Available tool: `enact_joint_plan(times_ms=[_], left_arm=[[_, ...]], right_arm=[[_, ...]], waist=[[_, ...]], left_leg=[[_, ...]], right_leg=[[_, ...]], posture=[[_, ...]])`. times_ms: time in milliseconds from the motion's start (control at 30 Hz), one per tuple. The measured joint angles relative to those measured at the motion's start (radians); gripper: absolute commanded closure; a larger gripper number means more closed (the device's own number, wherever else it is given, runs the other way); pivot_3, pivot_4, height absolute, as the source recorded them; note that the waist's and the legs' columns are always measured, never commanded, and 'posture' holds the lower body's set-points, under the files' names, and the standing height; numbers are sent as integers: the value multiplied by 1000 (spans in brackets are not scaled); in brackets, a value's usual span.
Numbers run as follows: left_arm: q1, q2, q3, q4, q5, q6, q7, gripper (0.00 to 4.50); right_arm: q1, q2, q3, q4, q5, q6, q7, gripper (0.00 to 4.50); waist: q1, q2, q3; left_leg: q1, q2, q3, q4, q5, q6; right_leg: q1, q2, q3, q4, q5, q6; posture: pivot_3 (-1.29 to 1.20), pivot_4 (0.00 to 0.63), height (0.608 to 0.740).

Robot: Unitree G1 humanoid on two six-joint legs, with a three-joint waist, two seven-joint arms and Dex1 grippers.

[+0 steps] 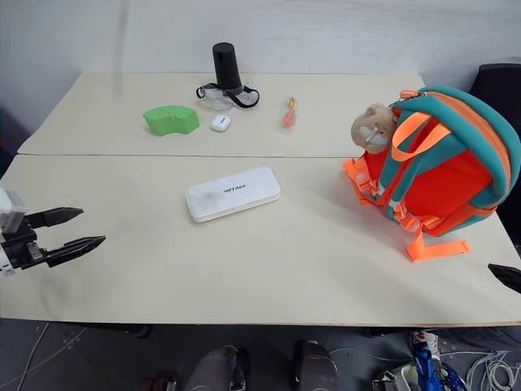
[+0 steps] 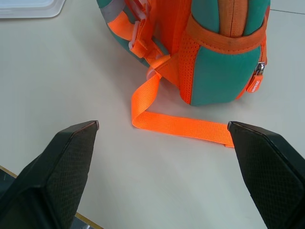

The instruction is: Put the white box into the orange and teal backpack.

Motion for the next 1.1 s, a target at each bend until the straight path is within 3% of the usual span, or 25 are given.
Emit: enact_joint_plan(times_ms=[600,733,833,967,1067,1100], left_arm=[[-7,-3,-25,-24,3,33,61,0],[-62,-21,-56,-46,3,59,119,0],[-90,-47,-77,-75,3,78,165,595],[-108,-97,-142,-116,45,90,263,1816],[-150,-182,-223,-126,87,100,362,2779],[-152,-203,-247,-130,102,100,388,3108]], right_arm=[[9,50,26,-86,-12,-2,-27,46],[44,85,44,-287,47,55,-25,946],[46,106,80,-421,96,90,-40,1930],[-35,171,246,-601,130,110,-147,3318],[-212,296,510,-664,50,80,-303,4405],[-258,329,590,-663,7,77,-357,4500]], waist=[[-14,1,0],[-15,1,0],[-18,1,0],[-23,0,0],[-22,-2,0],[-21,-2,1]], left_leg=[[0,0,0,0,0,-1],[0,0,0,1,1,-1],[1,0,0,1,1,-1],[2,0,1,1,2,-3],[3,-1,1,3,4,-5],[2,-2,1,3,5,-7]], right_leg=[[0,0,0,1,0,0],[0,0,0,2,0,1],[0,0,1,4,0,1],[0,0,1,5,0,1],[0,0,1,8,0,0],[0,0,2,9,0,0]], posture=[[0,150,740],[0,150,740],[0,150,740],[0,150,740],[0,150,740],[0,150,740]])
